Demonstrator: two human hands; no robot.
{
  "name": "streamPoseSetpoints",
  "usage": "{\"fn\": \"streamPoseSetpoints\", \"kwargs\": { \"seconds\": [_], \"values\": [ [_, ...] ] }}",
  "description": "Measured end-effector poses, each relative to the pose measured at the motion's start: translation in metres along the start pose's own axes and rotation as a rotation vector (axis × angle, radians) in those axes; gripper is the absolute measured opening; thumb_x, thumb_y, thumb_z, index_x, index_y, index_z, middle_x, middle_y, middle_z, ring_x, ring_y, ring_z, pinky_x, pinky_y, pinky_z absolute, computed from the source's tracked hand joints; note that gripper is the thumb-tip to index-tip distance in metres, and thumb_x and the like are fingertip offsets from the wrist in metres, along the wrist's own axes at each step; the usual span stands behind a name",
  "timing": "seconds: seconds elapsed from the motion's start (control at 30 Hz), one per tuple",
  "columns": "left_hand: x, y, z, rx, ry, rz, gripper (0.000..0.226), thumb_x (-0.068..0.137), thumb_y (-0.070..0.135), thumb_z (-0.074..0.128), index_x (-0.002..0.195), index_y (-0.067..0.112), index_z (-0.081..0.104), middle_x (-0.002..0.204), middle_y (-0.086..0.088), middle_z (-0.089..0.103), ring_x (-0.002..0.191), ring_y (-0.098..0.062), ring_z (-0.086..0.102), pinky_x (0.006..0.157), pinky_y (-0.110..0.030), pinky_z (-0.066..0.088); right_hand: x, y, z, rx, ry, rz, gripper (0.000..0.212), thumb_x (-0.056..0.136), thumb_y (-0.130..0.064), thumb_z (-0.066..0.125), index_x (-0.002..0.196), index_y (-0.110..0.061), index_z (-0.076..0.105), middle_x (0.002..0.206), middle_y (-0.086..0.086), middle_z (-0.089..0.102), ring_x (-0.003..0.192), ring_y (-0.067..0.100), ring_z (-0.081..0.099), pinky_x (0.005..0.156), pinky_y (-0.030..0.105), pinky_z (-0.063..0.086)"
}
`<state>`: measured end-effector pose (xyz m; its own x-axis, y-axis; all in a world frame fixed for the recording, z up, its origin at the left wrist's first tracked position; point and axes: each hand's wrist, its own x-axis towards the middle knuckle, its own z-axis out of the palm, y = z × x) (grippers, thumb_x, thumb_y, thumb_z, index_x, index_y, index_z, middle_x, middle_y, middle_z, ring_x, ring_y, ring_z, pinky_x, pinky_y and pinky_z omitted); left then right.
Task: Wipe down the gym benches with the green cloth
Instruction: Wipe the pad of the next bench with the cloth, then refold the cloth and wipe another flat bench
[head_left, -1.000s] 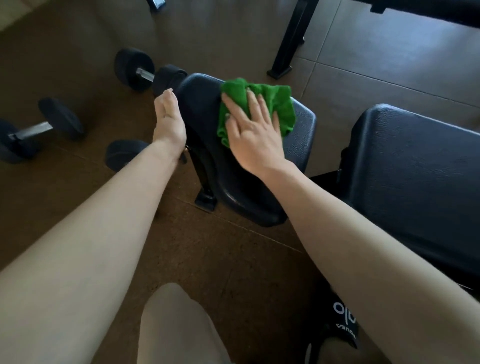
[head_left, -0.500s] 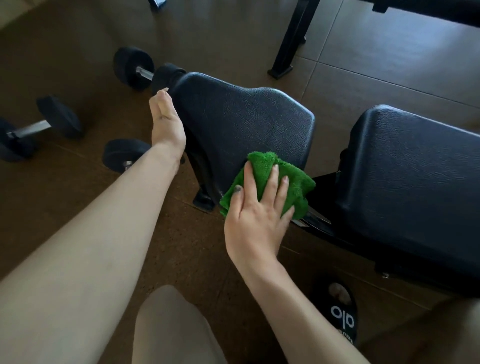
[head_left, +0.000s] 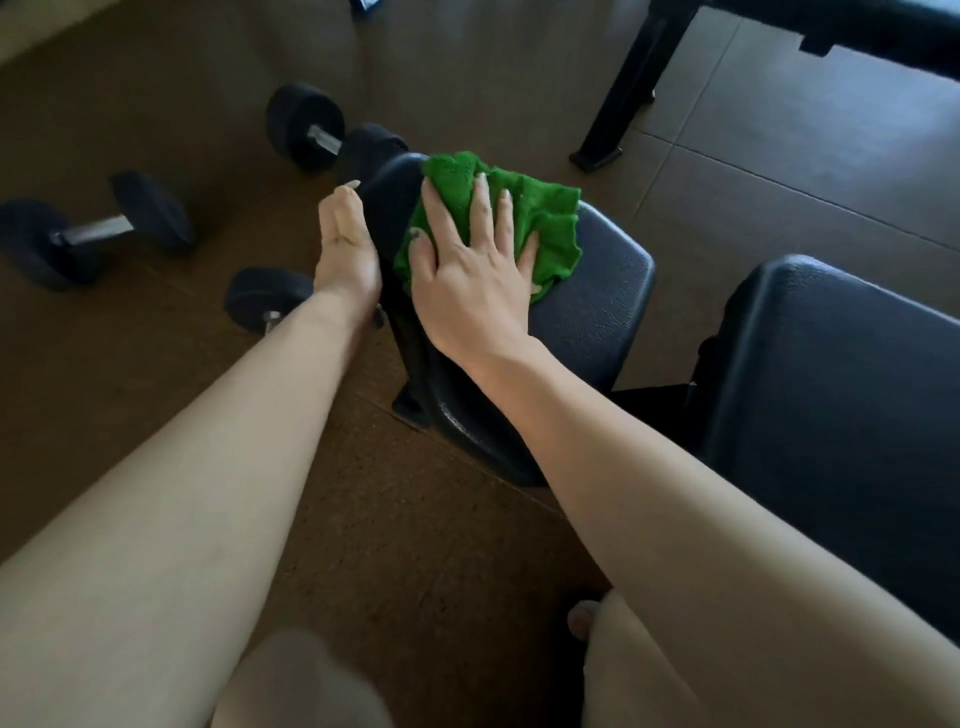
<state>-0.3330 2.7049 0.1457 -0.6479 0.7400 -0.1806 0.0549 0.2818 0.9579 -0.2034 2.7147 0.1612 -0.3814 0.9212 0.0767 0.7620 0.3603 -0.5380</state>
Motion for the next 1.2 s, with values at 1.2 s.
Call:
{"fn": "streamPoseSetpoints", "kwargs": {
  "seconds": [1.2],
  "values": [
    [-0.107,0.507,-0.175,0.25,-0.689,-0.592,0.042,0.089,0.023,0.076,0.128,0.022,0.06,0.119,-0.005,0.076,0.112,-0.023,0.072,0.108,-0.045,0.051,0.04,-0.239,-0.436,1.647,-1.001,0.737,0.061,0.1,-0.043,0.063,0.149,-0.008,0.052,0.149,0.021,0.055,0.14,0.04,0.051,0.121,0.058,0.033]
  ]
}}
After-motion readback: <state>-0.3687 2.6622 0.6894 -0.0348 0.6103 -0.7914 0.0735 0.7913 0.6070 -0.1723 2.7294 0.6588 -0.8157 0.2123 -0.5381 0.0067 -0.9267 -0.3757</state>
